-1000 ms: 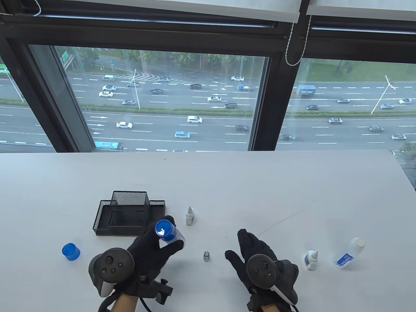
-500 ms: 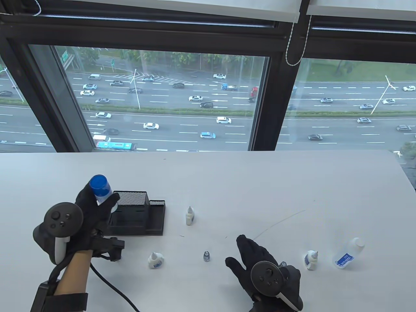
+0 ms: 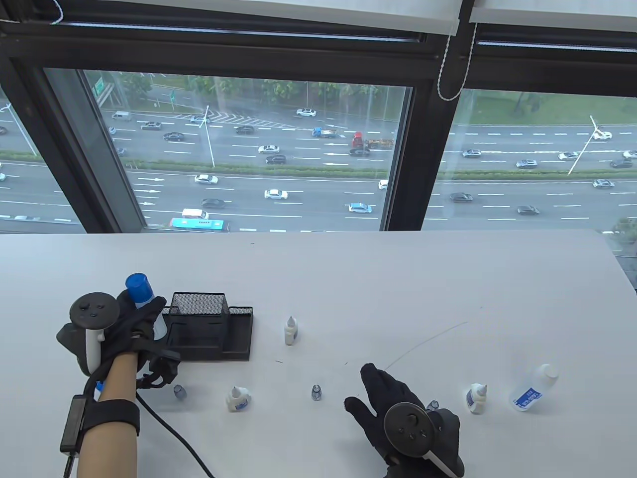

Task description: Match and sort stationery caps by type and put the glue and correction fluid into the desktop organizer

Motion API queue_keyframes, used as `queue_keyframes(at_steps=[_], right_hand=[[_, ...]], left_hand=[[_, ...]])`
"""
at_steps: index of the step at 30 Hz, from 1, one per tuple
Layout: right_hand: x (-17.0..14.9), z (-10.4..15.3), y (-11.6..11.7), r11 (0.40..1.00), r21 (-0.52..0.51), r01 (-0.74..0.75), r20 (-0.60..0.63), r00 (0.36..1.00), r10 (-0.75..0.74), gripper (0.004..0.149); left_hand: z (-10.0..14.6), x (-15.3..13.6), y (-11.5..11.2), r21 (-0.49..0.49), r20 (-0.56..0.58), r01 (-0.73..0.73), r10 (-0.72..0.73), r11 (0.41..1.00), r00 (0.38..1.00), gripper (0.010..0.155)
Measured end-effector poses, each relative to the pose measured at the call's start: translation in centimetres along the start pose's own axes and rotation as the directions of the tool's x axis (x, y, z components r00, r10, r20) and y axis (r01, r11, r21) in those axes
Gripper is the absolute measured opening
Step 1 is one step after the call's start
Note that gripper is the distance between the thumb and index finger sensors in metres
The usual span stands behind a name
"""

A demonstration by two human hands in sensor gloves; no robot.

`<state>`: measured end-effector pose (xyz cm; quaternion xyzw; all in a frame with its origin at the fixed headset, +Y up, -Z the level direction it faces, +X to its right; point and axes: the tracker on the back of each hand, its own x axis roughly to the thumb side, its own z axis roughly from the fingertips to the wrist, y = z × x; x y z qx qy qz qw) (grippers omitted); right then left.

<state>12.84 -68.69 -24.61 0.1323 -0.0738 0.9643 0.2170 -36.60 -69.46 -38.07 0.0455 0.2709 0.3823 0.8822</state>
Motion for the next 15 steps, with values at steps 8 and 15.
queue_keyframes(at_steps=[8,15], right_hand=[[0.1,0.0,0.1,1.000,0.016,0.000,0.002,1.000,0.000,0.068],[-0.2,0.0,0.0,1.000,0.013,0.010,-0.009,1.000,-0.010,0.068]], left_hand=[[-1.4,0.2,-2.3,0.000,0.017,0.007,-0.007,1.000,1.000,0.071],[-2.1,-0.2,-2.9,0.007,-0.005,-0.036,0.036,0.999,0.999,0.071]])
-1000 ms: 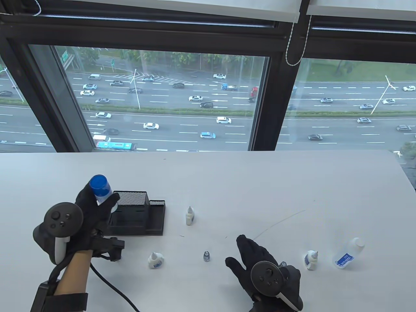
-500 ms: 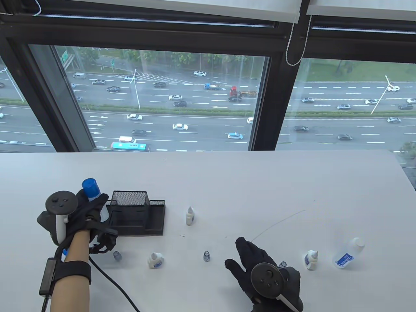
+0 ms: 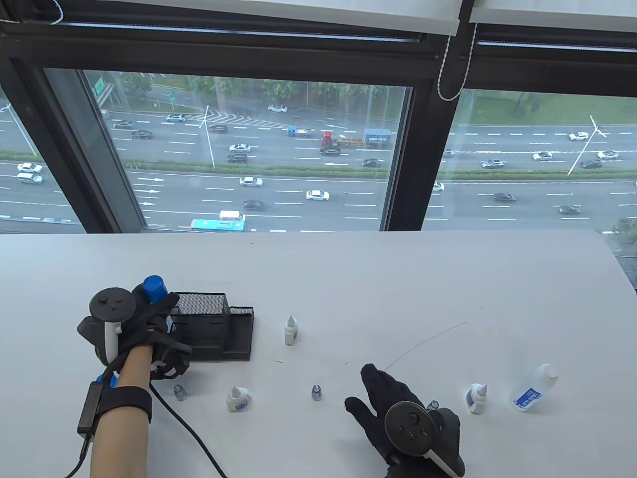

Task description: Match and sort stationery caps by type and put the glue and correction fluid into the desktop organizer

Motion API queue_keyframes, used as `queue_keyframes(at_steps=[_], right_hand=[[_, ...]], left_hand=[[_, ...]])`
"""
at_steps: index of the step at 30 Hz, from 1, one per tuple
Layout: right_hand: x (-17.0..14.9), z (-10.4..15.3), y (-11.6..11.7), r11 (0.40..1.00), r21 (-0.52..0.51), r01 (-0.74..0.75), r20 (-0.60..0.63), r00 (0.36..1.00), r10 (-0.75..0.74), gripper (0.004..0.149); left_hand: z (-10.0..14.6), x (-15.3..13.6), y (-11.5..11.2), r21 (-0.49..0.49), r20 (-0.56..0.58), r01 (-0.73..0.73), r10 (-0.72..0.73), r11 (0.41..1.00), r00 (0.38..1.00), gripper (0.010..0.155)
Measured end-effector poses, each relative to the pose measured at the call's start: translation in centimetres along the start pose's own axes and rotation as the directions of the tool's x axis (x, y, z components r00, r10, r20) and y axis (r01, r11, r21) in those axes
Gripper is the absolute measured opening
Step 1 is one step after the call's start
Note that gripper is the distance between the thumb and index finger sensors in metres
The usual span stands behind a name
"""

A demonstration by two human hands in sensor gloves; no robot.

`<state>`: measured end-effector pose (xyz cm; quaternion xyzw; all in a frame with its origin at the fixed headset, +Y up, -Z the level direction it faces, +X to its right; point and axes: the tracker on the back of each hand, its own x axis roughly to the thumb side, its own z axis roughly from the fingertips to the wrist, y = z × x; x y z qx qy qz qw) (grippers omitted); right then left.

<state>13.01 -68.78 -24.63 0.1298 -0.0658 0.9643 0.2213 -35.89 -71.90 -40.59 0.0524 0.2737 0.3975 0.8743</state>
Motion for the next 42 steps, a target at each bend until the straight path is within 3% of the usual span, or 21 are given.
queue_keyframes(at_steps=[11,18,22,24,27,29,31,34,42], right_hand=[[-0.2,-0.1,0.0,1.000,0.012,0.012,-0.006,1.000,-0.011,0.068],[-0.4,-0.1,-0.1,1.000,0.009,0.016,-0.013,1.000,-0.016,0.068],[-0.7,-0.2,-0.1,1.000,-0.002,0.001,-0.031,1.000,-0.002,0.069],[-0.7,-0.2,-0.1,0.999,-0.020,-0.042,-0.042,0.998,0.041,0.069],[-0.8,-0.3,0.2,0.997,-0.034,-0.070,-0.057,0.996,0.068,0.069],[-0.9,-0.3,0.3,0.997,-0.040,-0.065,-0.060,0.996,0.063,0.070],[-1.0,-0.2,0.2,0.997,-0.052,-0.051,-0.057,0.997,0.048,0.072],[-1.2,0.0,0.1,0.997,-0.076,0.007,-0.058,0.998,-0.011,0.073],[-2.1,-0.2,1.0,0.999,-0.032,0.037,-0.097,0.994,-0.040,0.074]], left_hand=[[-0.6,-1.0,-0.8,-0.056,0.003,-0.060,0.060,0.997,0.998,0.071],[1.2,0.4,1.7,-0.055,0.109,-0.088,0.093,0.995,0.990,0.098],[4.4,3.2,4.6,-0.004,0.254,-0.088,0.086,0.996,0.963,0.101],[6.3,4.7,5.4,0.044,0.359,-0.012,-0.004,0.999,0.933,0.098],[10.8,7.1,5.3,0.076,0.559,0.117,-0.139,0.990,0.817,0.093],[13.9,8.3,4.6,0.044,0.645,0.095,-0.101,0.995,0.757,0.090],[16.3,9.1,3.6,-0.049,0.698,0.087,-0.028,0.995,0.716,0.087],[19.1,9.6,1.3,-0.117,0.738,0.097,0.021,0.988,0.675,0.084],[21.8,8.5,-5.7,-0.139,0.736,0.153,-0.002,0.978,0.677,0.081]])
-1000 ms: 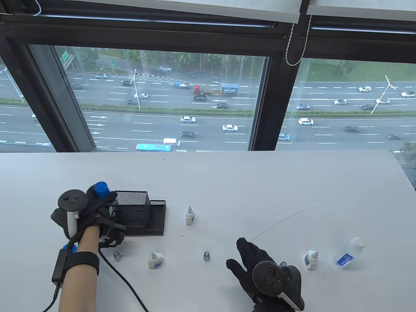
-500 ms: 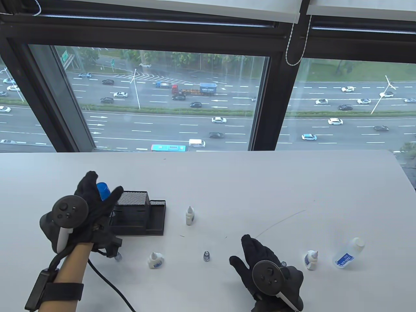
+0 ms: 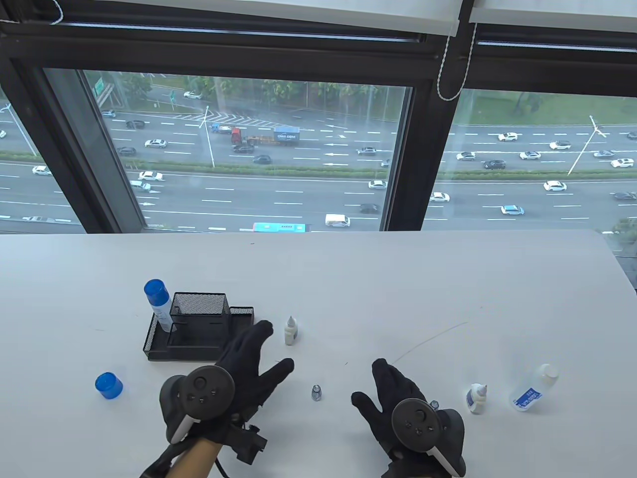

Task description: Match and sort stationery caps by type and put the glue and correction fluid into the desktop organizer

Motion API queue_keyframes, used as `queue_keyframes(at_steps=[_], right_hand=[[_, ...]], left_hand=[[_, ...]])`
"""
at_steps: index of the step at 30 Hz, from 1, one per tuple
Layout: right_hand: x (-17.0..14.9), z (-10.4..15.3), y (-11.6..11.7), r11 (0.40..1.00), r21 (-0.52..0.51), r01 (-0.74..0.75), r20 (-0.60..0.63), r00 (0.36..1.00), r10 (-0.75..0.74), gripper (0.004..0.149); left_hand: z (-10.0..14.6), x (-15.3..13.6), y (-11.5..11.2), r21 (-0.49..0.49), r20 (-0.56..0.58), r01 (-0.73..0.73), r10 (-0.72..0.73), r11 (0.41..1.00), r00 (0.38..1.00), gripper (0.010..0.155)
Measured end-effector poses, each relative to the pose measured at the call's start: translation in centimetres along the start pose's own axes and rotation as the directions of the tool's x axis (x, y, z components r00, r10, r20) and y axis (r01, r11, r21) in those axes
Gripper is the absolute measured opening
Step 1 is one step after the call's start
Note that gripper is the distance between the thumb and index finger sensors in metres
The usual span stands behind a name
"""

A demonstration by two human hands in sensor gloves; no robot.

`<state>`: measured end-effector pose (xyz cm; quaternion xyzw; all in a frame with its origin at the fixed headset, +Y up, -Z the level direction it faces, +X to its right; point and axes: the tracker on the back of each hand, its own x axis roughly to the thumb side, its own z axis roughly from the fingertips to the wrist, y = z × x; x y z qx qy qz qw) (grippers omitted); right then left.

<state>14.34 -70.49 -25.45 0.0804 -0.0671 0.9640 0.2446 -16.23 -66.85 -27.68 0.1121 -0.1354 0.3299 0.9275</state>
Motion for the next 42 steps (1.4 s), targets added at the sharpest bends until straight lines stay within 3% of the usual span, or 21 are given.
queue_keyframes(at_steps=[4,8,11,14,16,19,23,25,28,33,38,42], right_hand=[[-0.8,-0.2,0.1,1.000,-0.010,0.011,-0.032,0.999,-0.011,0.074],[-1.3,-0.2,-0.5,0.999,-0.041,0.035,-0.054,0.998,-0.037,0.075],[-1.9,-0.2,-1.7,0.985,-0.061,0.161,-0.053,0.985,-0.164,0.076],[-2.6,-0.1,-3.8,0.923,-0.165,0.348,-0.079,0.928,-0.364,0.088],[-3.1,-0.2,-5.2,0.897,-0.223,0.382,-0.092,0.908,-0.409,0.091],[-4.5,-0.6,-7.2,0.873,-0.349,0.341,-0.174,0.892,-0.418,0.094],[-8.0,-1.1,-9.8,0.873,-0.400,0.279,-0.345,0.837,-0.426,0.102],[-9.9,-0.9,-11.2,0.869,-0.460,0.180,-0.423,0.817,-0.393,0.103],[-12.4,-0.9,-12.7,0.900,-0.435,0.031,-0.551,0.782,-0.293,0.099],[-16.2,-0.9,-12.8,0.967,-0.226,-0.117,-0.738,0.669,-0.092,0.089],[-17.5,-0.9,-11.0,0.976,-0.187,-0.115,-0.744,0.666,-0.064,0.071],[-17.5,-1.0,-11.1,0.958,-0.184,-0.222,-0.758,0.653,0.005,0.060]], left_hand=[[0.3,-0.9,-2.6,-0.053,-0.012,0.031,-0.032,0.998,0.999,0.080],[1.2,-1.5,-2.9,-0.068,-0.012,0.077,-0.078,0.995,0.997,0.080],[2.0,-2.0,-2.8,-0.065,-0.034,0.054,-0.056,0.996,0.998,0.080],[2.3,-1.9,-2.1,-0.033,-0.030,0.011,-0.012,0.999,0.999,0.080],[2.2,-1.7,-1.8,-0.015,-0.020,0.008,-0.008,1.000,1.000,0.079],[2.3,-1.6,-1.7,-0.015,-0.011,0.003,-0.003,1.000,1.000,0.080],[2.6,-1.5,-1.8,-0.025,-0.021,0.024,-0.024,0.999,0.999,0.080],[2.6,-1.2,-1.5,-0.020,-0.011,0.016,-0.016,1.000,1.000,0.080],[2.6,-1.0,-1.5,-0.015,-0.003,0.012,-0.012,1.000,1.000,0.080],[2.6,-1.0,-1.6,-0.019,-0.005,0.008,-0.008,1.000,1.000,0.080],[2.6,-1.0,-1.5,-0.018,-0.006,-0.006,0.006,1.000,1.000,0.080],[2.6,-1.1,-1.6,-0.016,-0.002,-0.011,0.011,1.000,1.000,0.080]])
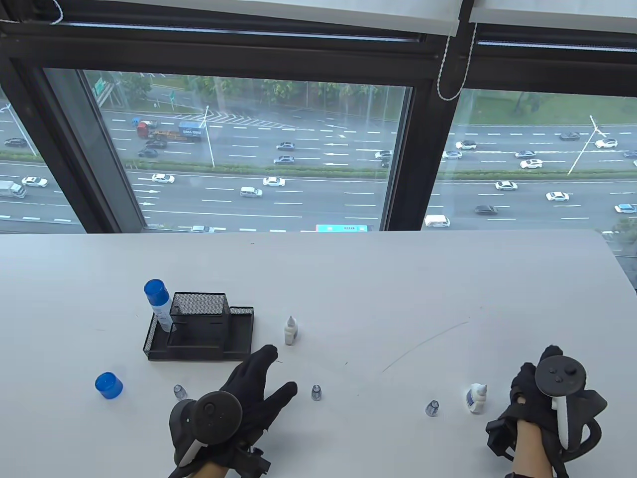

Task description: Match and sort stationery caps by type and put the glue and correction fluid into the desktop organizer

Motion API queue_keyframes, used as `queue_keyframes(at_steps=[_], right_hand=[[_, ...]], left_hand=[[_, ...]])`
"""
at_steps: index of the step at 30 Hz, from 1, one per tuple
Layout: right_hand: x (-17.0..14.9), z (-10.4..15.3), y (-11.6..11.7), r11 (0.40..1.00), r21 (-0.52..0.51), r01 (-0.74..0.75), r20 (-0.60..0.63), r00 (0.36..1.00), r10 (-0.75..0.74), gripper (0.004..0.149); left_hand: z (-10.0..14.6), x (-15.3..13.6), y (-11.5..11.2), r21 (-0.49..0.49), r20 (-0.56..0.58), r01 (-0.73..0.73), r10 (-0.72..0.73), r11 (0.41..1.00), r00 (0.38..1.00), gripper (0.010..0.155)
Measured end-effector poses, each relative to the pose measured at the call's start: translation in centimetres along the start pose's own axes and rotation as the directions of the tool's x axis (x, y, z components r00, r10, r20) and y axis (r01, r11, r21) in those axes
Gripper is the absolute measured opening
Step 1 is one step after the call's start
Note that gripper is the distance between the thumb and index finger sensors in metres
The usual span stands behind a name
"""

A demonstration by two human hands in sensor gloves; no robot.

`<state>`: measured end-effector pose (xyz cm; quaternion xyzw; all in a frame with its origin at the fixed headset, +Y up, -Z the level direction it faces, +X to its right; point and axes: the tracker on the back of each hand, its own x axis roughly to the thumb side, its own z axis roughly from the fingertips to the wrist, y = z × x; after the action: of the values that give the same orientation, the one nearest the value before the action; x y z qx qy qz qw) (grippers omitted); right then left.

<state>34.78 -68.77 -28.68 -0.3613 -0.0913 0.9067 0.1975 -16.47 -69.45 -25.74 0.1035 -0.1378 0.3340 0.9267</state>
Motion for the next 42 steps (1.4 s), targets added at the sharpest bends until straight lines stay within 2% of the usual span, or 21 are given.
queue_keyframes(at_steps=[2,5,8,11,15,16,20,25,26,29,32,36,39,42], right_hand=[[-0.3,0.2,-0.2,0.995,-0.094,0.017,0.004,1.000,-0.017,0.057],[-0.3,0.9,-0.7,0.988,-0.157,0.003,0.031,1.000,0.002,0.057],[1.0,1.8,-2.0,0.979,-0.198,0.047,0.097,0.995,-0.028,0.057],[3.7,3.5,-4.4,0.966,-0.226,0.125,0.227,0.971,-0.072,0.058],[7.8,6.6,-6.7,0.963,-0.188,0.196,0.451,0.888,-0.092,0.057],[9.4,8.1,-7.1,0.971,-0.154,0.183,0.521,0.850,-0.078,0.057],[13.0,12.4,-7.3,0.979,-0.098,0.180,0.678,0.732,-0.067,0.058],[16.8,17.5,-5.6,0.983,0.048,0.178,0.797,0.586,-0.145,0.058],[17.6,18.6,-4.8,0.981,0.092,0.171,0.822,0.542,-0.172,0.058],[18.9,20.7,-2.6,0.973,0.177,0.151,0.854,0.467,-0.228,0.058],[19.5,22.3,-0.2,0.956,0.265,0.122,0.863,0.411,-0.292,0.059],[19.6,23.1,2.1,0.923,0.363,0.129,0.850,0.361,-0.385,0.060],[19.4,22.8,3.2,0.856,0.496,0.145,0.789,0.337,-0.514,0.062],[18.9,22.8,3.4,0.856,0.482,0.188,0.795,0.317,-0.518,0.063]], left_hand=[[0.0,0.0,0.0,0.016,0.013,-0.011,0.011,1.000,1.000,0.078],[0.1,0.0,0.1,0.024,0.017,-0.023,0.023,0.999,1.000,0.078],[0.1,0.0,-0.2,0.008,0.015,-0.040,0.040,0.999,0.999,0.078],[0.1,0.0,-0.6,-0.013,0.016,-0.023,0.024,1.000,1.000,0.079],[0.1,0.0,-0.7,-0.016,0.014,-0.026,0.026,1.000,1.000,0.077],[0.1,0.0,-0.7,-0.019,0.015,-0.026,0.026,0.999,1.000,0.077],[0.1,-0.1,-0.8,-0.031,0.020,-0.017,0.018,0.999,1.000,0.078],[0.1,0.2,-1.1,-0.058,0.040,-0.024,0.026,0.998,0.999,0.079],[0.1,0.2,-1.3,-0.069,0.042,-0.030,0.033,0.997,0.999,0.080],[0.1,0.4,-1.6,-0.107,0.078,-0.040,0.049,0.993,0.996,0.082],[0.1,0.5,-2.1,-0.134,0.083,-0.020,0.031,0.991,0.996,0.087],[0.0,0.4,-2.7,-0.177,0.086,-0.016,0.032,0.984,0.996,0.087],[0.0,0.3,-3.1,-0.187,0.100,-0.006,0.025,0.982,0.995,0.085],[0.0,0.7,-3.3,-0.166,0.107,0.004,0.014,0.986,0.994,0.080]])
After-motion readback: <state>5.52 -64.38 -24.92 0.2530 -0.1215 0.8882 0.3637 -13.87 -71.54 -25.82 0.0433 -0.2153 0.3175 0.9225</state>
